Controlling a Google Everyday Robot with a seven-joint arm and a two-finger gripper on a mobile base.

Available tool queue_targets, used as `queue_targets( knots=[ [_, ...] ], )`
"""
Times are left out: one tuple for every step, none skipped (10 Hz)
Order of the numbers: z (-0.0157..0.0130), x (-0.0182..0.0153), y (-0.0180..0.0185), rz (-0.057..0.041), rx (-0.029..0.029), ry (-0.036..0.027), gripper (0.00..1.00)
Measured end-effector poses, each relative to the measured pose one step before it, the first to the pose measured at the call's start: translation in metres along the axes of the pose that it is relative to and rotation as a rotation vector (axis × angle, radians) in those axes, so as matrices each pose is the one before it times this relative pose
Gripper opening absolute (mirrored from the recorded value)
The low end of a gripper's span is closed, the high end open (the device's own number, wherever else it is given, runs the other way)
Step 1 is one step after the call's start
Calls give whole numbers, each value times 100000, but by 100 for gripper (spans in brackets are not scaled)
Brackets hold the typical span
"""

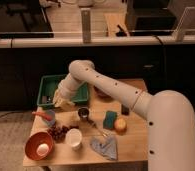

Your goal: Place banana in red bowl

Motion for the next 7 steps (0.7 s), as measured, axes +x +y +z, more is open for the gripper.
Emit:
queue_targets(
  knots=[
    [401, -714, 73, -2602, -1705, -2254, 0],
    [514, -953, 235, -2773, -1842, -2103, 0],
    [837, -1346, 568, -2217, -1992, -2052, 0],
    [783, -1058, 476, -619, -1348, -1557, 0],
    [810, -1001, 445, 543, -806, -1333, 0],
    [1502, -1774, 628, 2312, -133, -2573, 0],
    [806, -981, 87, 2139, 644, -2513, 0]
  ],
)
